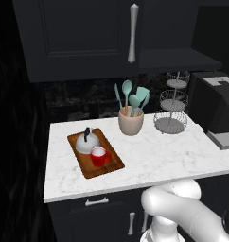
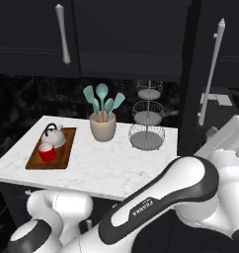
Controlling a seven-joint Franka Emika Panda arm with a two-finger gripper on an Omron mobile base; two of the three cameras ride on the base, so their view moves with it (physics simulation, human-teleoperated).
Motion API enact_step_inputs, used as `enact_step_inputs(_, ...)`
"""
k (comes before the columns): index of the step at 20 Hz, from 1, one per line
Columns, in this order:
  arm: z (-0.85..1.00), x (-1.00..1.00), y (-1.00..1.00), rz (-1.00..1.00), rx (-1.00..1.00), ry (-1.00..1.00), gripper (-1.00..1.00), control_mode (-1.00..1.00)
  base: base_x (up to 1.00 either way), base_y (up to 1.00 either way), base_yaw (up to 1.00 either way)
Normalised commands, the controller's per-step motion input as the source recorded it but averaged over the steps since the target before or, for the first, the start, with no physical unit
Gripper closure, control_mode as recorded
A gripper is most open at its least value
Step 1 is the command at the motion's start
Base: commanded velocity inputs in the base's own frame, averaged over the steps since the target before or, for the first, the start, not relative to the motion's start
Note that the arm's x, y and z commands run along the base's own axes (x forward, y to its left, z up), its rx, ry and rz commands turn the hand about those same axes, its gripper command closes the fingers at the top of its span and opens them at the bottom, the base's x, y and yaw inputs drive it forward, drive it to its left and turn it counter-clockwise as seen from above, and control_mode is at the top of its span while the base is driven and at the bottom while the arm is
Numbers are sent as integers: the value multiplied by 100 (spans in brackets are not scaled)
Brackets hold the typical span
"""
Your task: Pick the kettle from the counter and place it on the tray. Then pick the mug from the cabinet and place it on the tray. Then close the cabinet doors.
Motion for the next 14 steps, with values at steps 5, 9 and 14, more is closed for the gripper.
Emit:
enact_step_inputs(5,34,0,68,28,0,-17,100,-100,0,0,0)
enact_step_inputs(9,52,0,66,19,0,-20,100,-100,0,0,0)
enact_step_inputs(14,42,0,69,7,0,-12,100,-100,0,0,0)
